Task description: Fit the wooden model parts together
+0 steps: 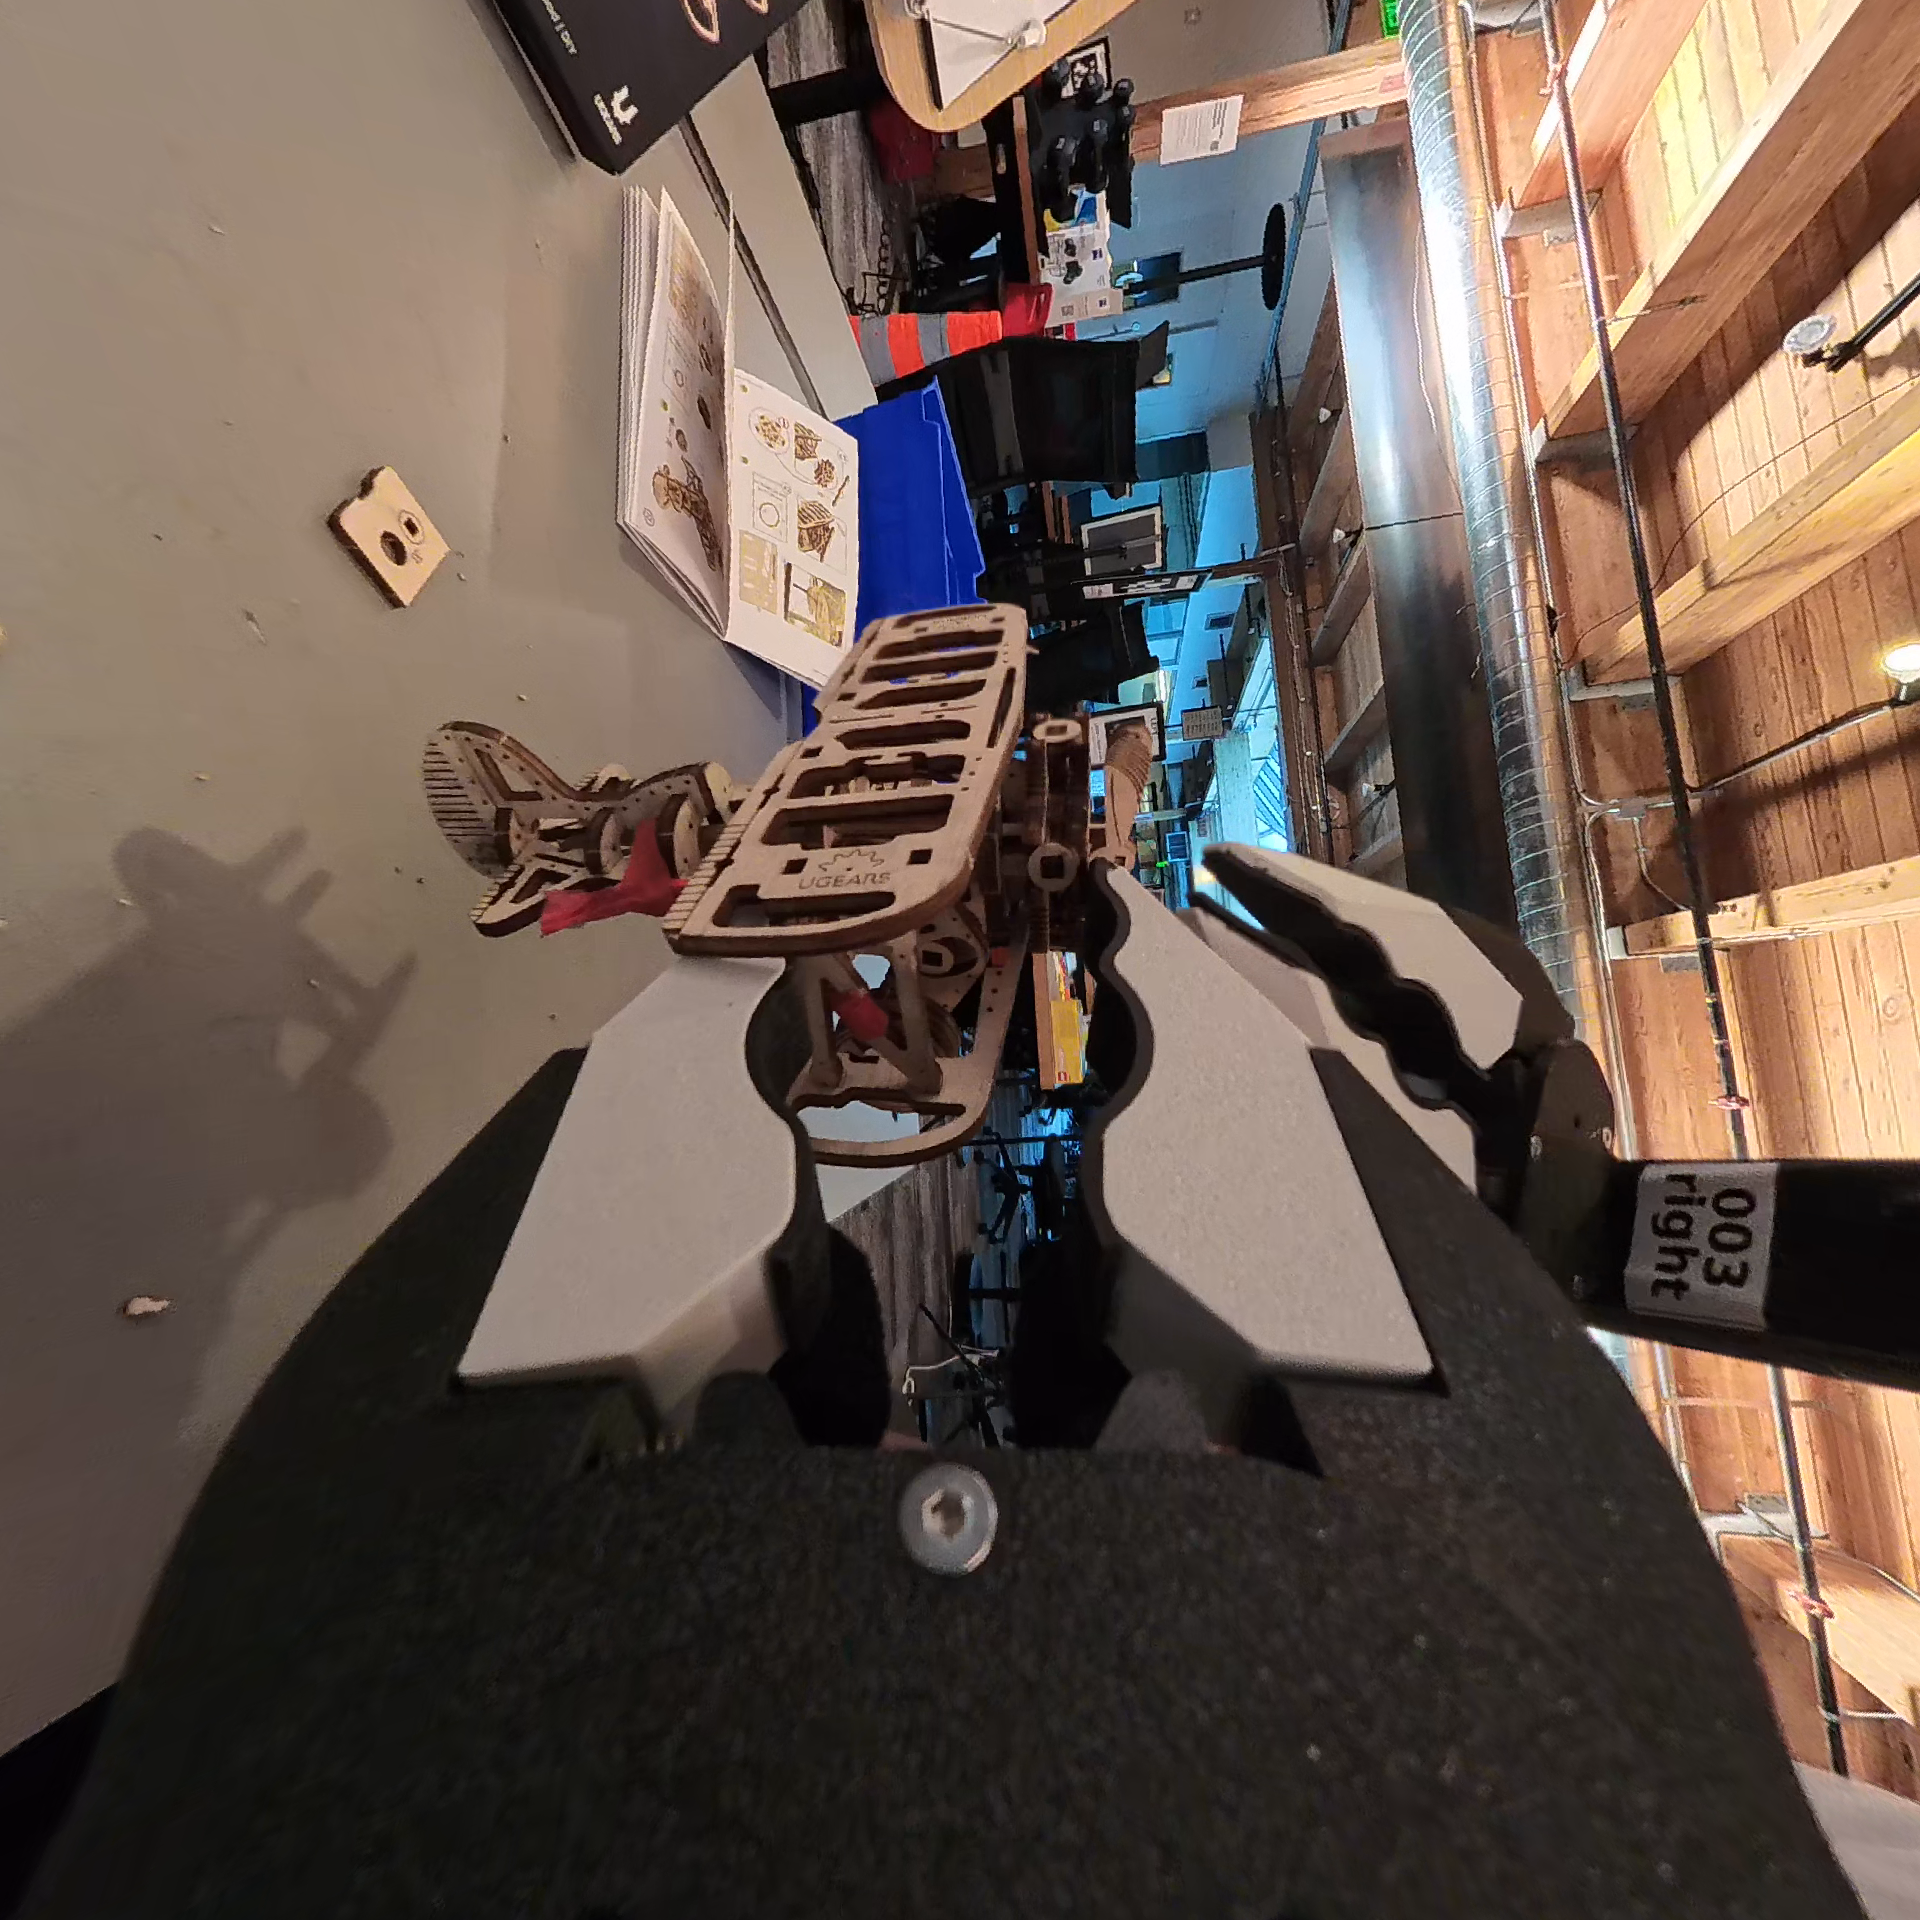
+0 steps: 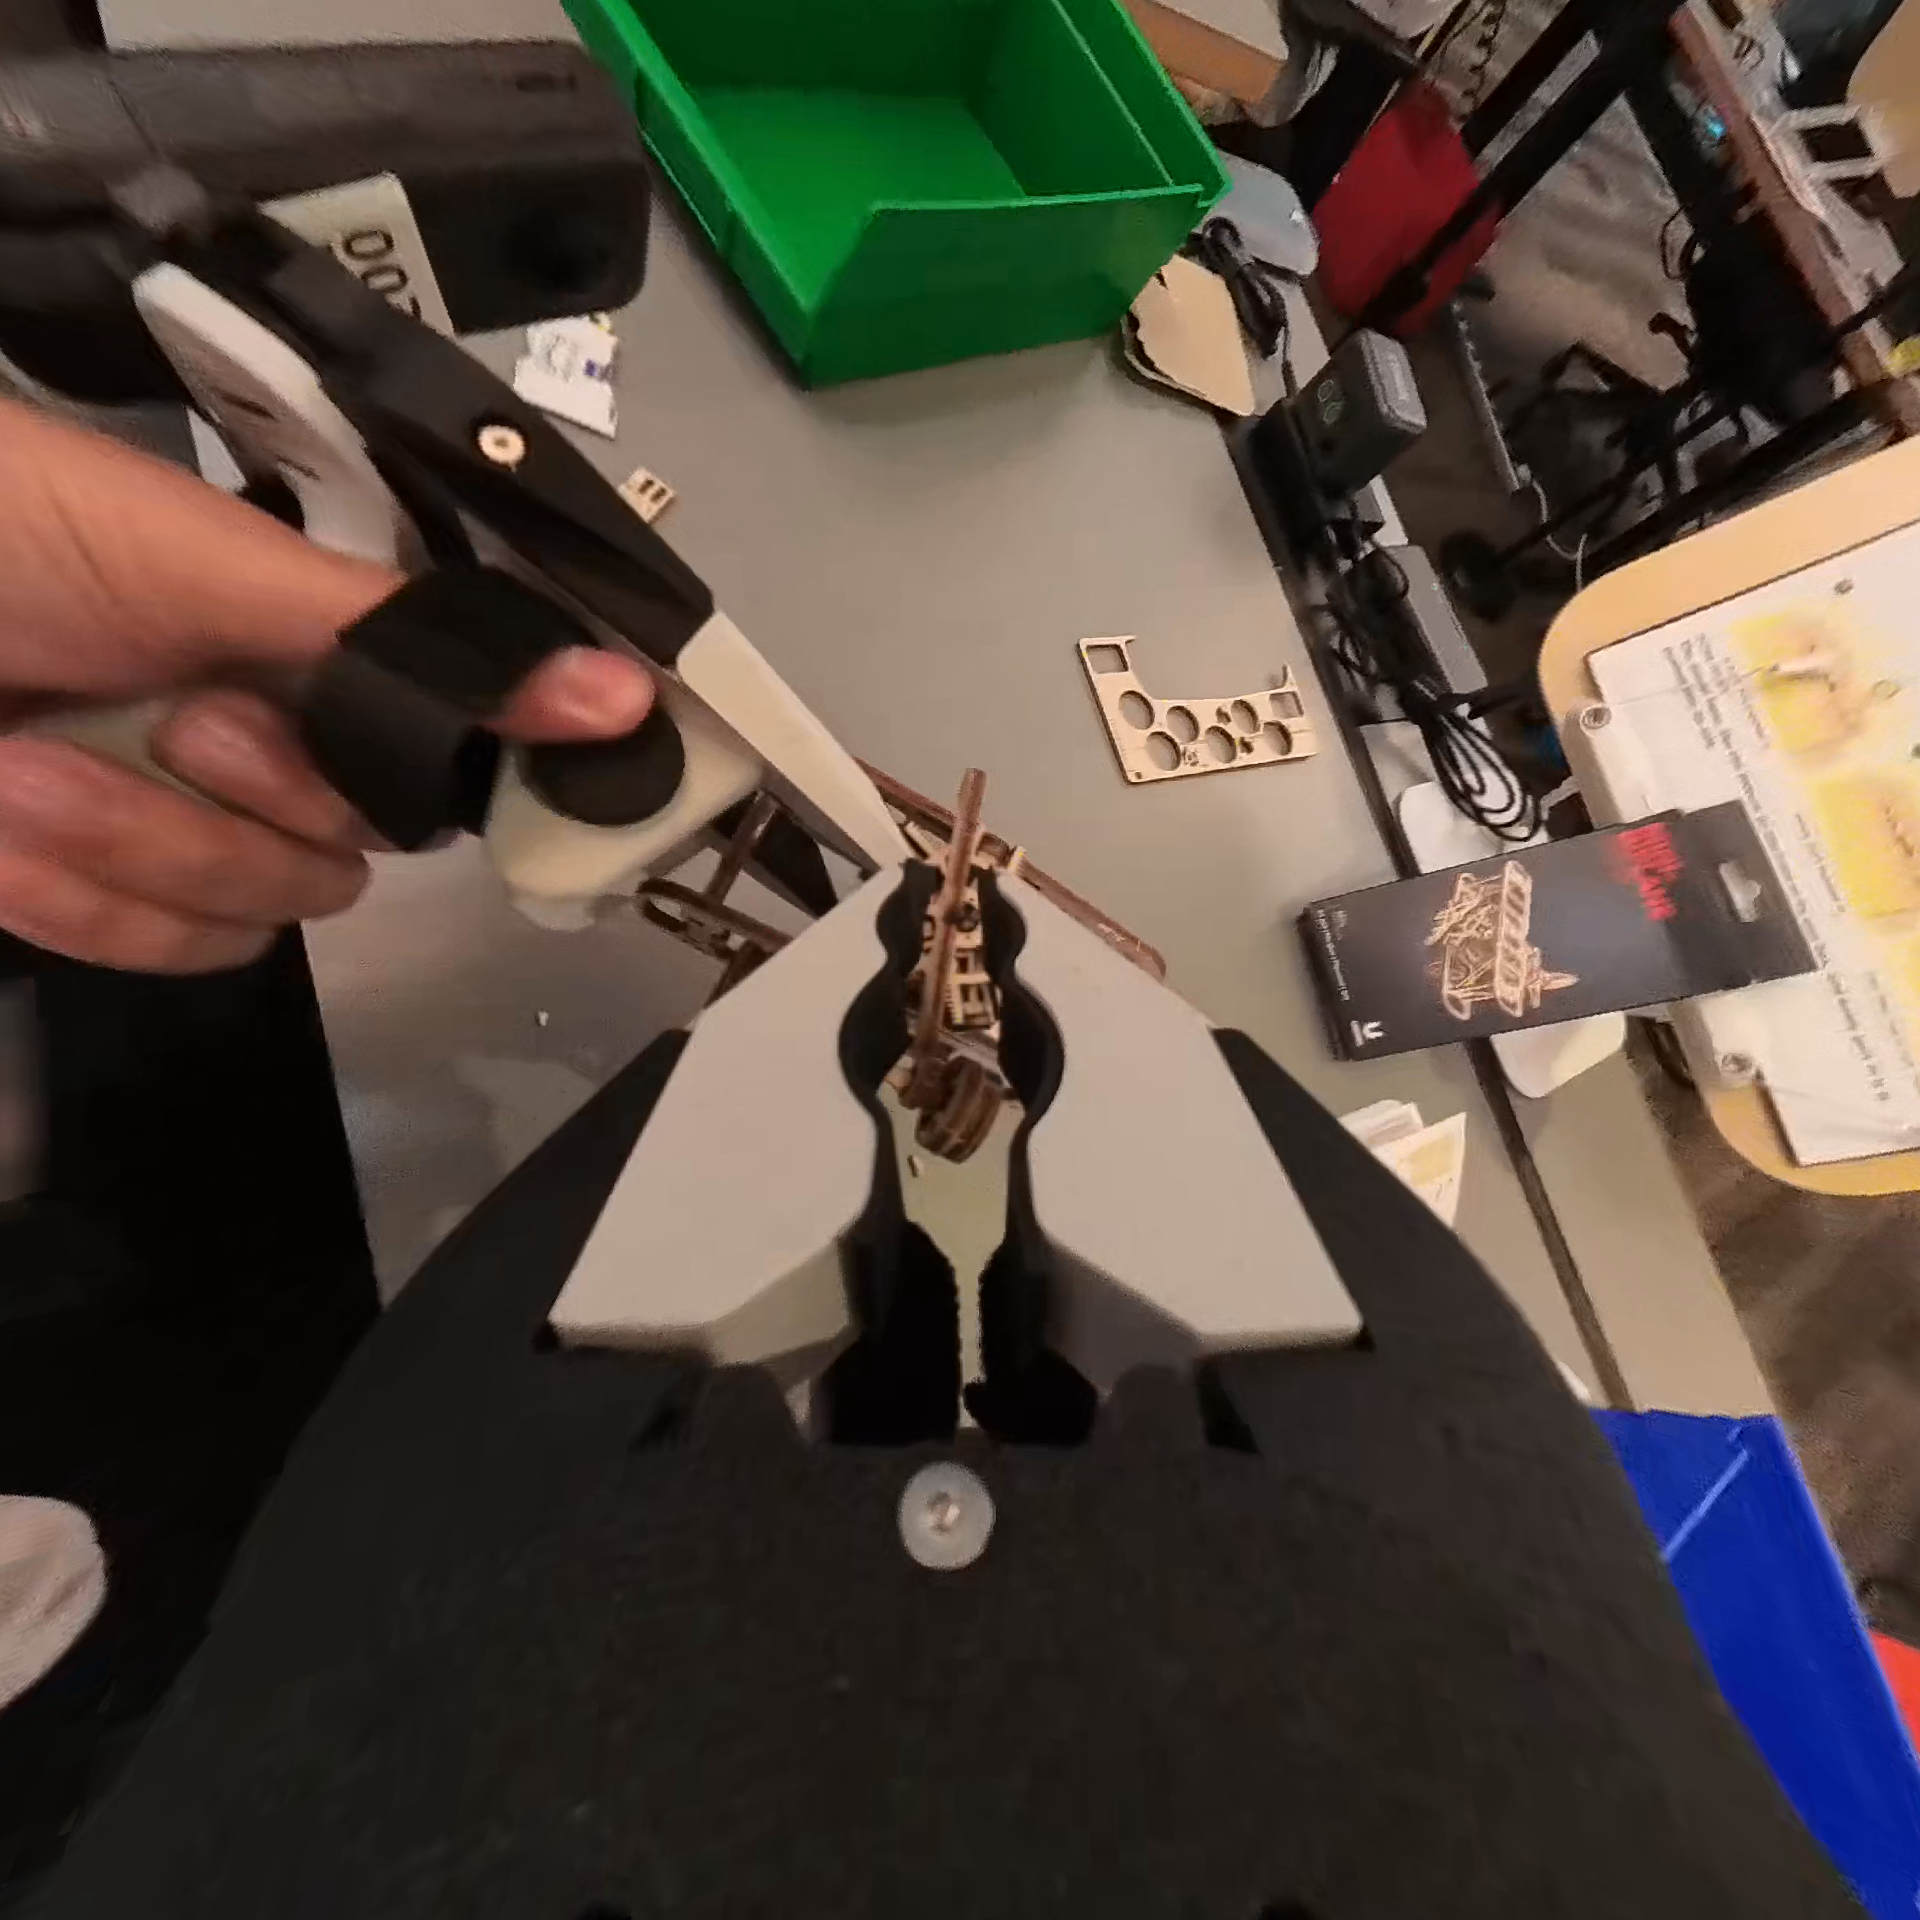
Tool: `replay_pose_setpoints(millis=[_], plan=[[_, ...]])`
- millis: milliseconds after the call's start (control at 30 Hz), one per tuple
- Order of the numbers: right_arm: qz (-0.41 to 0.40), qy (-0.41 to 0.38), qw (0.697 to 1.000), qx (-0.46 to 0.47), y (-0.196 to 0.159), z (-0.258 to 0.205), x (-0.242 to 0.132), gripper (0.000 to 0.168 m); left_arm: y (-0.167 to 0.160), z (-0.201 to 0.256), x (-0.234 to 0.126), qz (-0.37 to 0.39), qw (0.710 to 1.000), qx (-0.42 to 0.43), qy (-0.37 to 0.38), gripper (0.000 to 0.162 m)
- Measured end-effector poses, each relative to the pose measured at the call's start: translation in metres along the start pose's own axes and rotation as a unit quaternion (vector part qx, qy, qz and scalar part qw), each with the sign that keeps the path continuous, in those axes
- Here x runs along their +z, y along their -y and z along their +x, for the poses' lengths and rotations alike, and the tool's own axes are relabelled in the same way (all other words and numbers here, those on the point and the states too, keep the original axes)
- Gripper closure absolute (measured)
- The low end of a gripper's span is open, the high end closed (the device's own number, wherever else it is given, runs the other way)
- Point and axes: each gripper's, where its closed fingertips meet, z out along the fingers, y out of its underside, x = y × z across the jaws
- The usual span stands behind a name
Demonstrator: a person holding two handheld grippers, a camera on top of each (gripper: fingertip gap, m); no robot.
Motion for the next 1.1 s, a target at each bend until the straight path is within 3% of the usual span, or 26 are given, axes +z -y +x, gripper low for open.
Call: replay_pose_setpoints(millis=[233,367,533,633,1100], plan=[[-0.007,0.047,0.999,0.025,-0.011,0.001,0.009,0.162,-0.001,0.003,-0.002,0.001,1.0,0.008,0.002,0.113],[0.012,0.068,0.994,0.088,-0.007,0.002,0.008,0.167,0.0,0.002,-0.003,0.003,1.0,0.01,0.001,0.113],[0.036,0.16,0.946,0.279,-0.004,0.002,0.01,0.166,0.002,0.006,-0.004,0.011,0.999,0.007,-0.03,0.113],[0.049,0.179,0.922,0.341,-0.002,0.006,0.01,0.166,0.001,0.007,-0.005,0.015,0.999,0.002,-0.038,0.113],[0.052,0.161,0.926,0.337,-0.004,0.005,0.011,0.166,0.005,0.004,-0.007,0.019,0.999,0.002,-0.032,0.113]])
